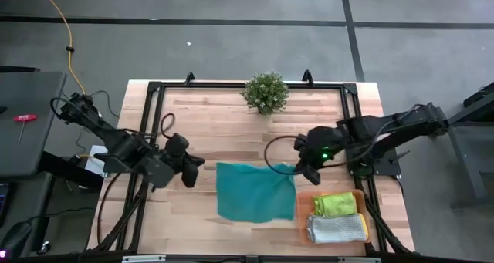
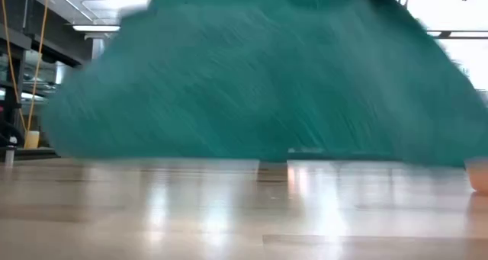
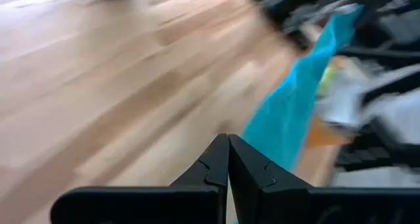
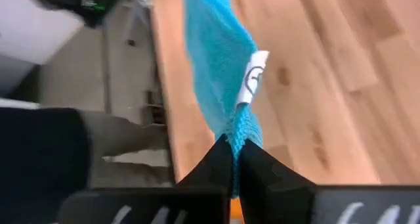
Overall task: Fold microfiber towels
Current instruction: Fold the blue microfiber towel
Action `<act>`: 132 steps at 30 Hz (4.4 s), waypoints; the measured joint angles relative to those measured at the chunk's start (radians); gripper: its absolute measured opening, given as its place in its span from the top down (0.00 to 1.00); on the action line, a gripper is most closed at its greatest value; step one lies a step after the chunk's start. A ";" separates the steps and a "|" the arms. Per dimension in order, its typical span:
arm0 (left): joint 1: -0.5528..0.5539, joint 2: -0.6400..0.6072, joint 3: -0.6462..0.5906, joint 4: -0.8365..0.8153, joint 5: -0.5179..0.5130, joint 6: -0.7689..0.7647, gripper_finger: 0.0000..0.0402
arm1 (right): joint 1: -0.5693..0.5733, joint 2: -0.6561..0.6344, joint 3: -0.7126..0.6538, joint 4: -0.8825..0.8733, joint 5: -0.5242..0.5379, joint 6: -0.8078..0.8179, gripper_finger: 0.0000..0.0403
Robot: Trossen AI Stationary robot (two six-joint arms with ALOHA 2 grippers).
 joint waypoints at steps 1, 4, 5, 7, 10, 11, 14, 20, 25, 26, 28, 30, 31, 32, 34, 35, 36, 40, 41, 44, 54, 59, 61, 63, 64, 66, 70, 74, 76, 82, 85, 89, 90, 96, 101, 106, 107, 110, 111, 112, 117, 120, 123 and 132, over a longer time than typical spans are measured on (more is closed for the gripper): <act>0.015 0.003 -0.017 -0.008 0.001 0.000 1.00 | -0.014 0.013 -0.006 -0.006 0.004 -0.009 1.00; 0.053 0.007 -0.073 -0.005 0.010 0.000 1.00 | -0.036 0.068 -0.015 -0.015 0.014 -0.032 1.00; 0.067 0.008 -0.097 -0.008 0.020 0.000 1.00 | -0.040 0.093 -0.015 -0.016 0.027 -0.040 1.00; 0.094 0.009 -0.141 -0.002 0.034 -0.006 1.00 | -0.044 0.146 -0.015 -0.017 0.055 -0.047 1.00; 0.131 0.008 -0.209 0.035 0.037 0.003 1.00 | -0.048 0.227 -0.016 -0.015 0.103 -0.041 1.00; 0.143 0.008 -0.232 0.061 0.038 0.027 1.00 | -0.052 0.252 -0.016 -0.013 0.108 -0.041 1.00; 0.181 0.008 -0.312 0.235 0.090 0.163 1.00 | -0.071 0.317 -0.016 -0.012 0.101 -0.039 1.00; 0.299 0.069 -0.496 0.818 0.341 0.480 1.00 | -0.104 0.365 -0.017 -0.012 0.066 -0.038 1.00; 0.416 0.249 -0.491 1.067 0.506 0.622 1.00 | -0.117 0.358 -0.015 -0.007 0.052 -0.042 1.00; 0.433 0.296 -0.474 1.092 0.539 0.645 1.00 | -0.120 0.354 -0.014 -0.006 0.052 -0.042 1.00; 0.464 0.393 -0.436 1.122 0.601 0.689 1.00 | -0.122 0.350 -0.013 -0.006 0.046 -0.037 1.00; 0.484 0.492 -0.391 1.128 0.652 0.734 1.00 | -0.122 0.344 -0.013 -0.012 0.045 -0.028 1.00; 0.490 0.539 -0.367 1.135 0.665 0.753 1.00 | -0.122 0.342 -0.013 -0.008 0.045 -0.021 1.00; 0.497 0.579 -0.346 1.140 0.675 0.771 1.00 | -0.122 0.342 -0.013 -0.010 0.043 -0.017 1.00; 0.507 0.653 -0.305 1.149 0.683 0.790 1.00 | -0.122 0.341 -0.013 -0.011 0.038 -0.016 1.00; 0.509 0.686 -0.288 1.150 0.683 0.794 1.00 | -0.122 0.341 -0.013 -0.010 0.037 -0.016 1.00; 0.513 0.714 -0.274 1.149 0.684 0.794 1.00 | -0.122 0.340 -0.013 -0.012 0.037 -0.011 1.00; 0.523 0.785 -0.237 1.153 0.691 0.794 1.00 | -0.122 0.340 -0.013 -0.013 0.037 -0.009 1.00; 0.525 0.793 -0.237 1.152 0.691 0.794 1.00 | -0.122 0.340 -0.013 -0.017 0.036 -0.008 1.00; 0.537 0.798 -0.236 1.129 0.684 0.793 1.00 | -0.125 0.340 -0.013 -0.036 0.033 0.010 1.00; 0.601 0.650 -0.240 0.779 0.542 0.864 1.00 | -0.178 0.340 -0.013 -0.187 0.053 0.064 1.00; 0.623 0.553 -0.238 0.589 0.389 0.891 1.00 | -0.229 0.341 -0.013 -0.192 0.096 0.123 1.00; 0.629 0.526 -0.240 0.532 0.333 0.891 1.00 | -0.249 0.341 -0.015 -0.194 0.147 0.150 1.00; 0.636 0.505 -0.245 0.526 0.305 0.891 1.00 | -0.270 0.342 -0.015 -0.198 0.175 0.167 1.00; 0.640 0.493 -0.253 0.516 0.305 0.890 1.00 | -0.280 0.342 -0.015 -0.196 0.178 0.171 1.00; 0.643 0.483 -0.257 0.562 0.333 0.891 1.00 | -0.297 0.342 -0.015 -0.194 0.179 0.164 1.00; 0.636 0.460 -0.274 0.755 0.519 0.922 1.00 | -0.315 0.342 -0.016 -0.194 0.177 0.140 1.00; 0.633 0.517 -0.278 0.852 0.619 0.943 1.00 | -0.318 0.342 -0.016 -0.191 0.177 0.137 1.00; 0.633 0.563 -0.280 0.892 0.636 0.943 1.00 | -0.318 0.343 -0.016 -0.184 0.177 0.137 1.00; 0.623 0.671 -0.279 0.939 0.642 0.902 1.00 | -0.318 0.343 -0.017 -0.178 0.167 0.138 1.00; 0.622 0.690 -0.276 0.920 0.627 0.902 1.00 | -0.318 0.343 -0.017 -0.188 0.156 0.138 1.00; 0.630 0.684 -0.273 0.857 0.539 0.930 1.00 | -0.322 0.343 -0.017 -0.216 0.154 0.148 1.00; 0.635 0.677 -0.273 0.838 0.517 0.937 1.00 | -0.326 0.343 -0.017 -0.219 0.154 0.160 1.00; 0.657 0.652 -0.277 0.742 0.384 0.956 1.00 | -0.357 0.349 -0.017 -0.215 0.188 0.231 1.00; 0.663 0.615 -0.280 0.674 0.332 1.012 1.00 | -0.374 0.401 -0.017 -0.193 0.234 0.250 1.00; 0.675 0.584 -0.279 0.635 0.272 1.029 1.00 | -0.377 0.484 -0.017 -0.178 0.307 0.244 1.00; 0.678 0.583 -0.280 0.629 0.272 1.030 1.00 | -0.377 0.503 -0.017 -0.177 0.326 0.245 1.00; 0.688 0.581 -0.280 0.640 0.265 1.030 1.00 | -0.377 0.548 -0.017 -0.176 0.371 0.245 1.00; 0.692 0.581 -0.280 0.646 0.264 1.030 1.00 | -0.377 0.559 -0.017 -0.176 0.386 0.249 1.00; 0.696 0.581 -0.280 0.654 0.264 1.030 1.00 | -0.377 0.570 -0.017 -0.175 0.399 0.250 1.00; 0.706 0.581 -0.280 0.677 0.264 1.027 1.00 | -0.379 0.598 -0.017 -0.173 0.401 0.250 0.99; 0.706 0.580 -0.280 0.677 0.271 1.024 1.00 | -0.387 0.597 -0.017 -0.172 0.411 0.232 0.95; 0.706 0.580 -0.280 0.676 0.298 1.034 1.00 | -0.413 0.582 -0.017 -0.174 0.426 0.172 0.85; 0.718 0.429 -0.279 0.625 0.310 1.153 1.00 | -0.475 0.456 -0.017 -0.220 0.467 -0.075 0.47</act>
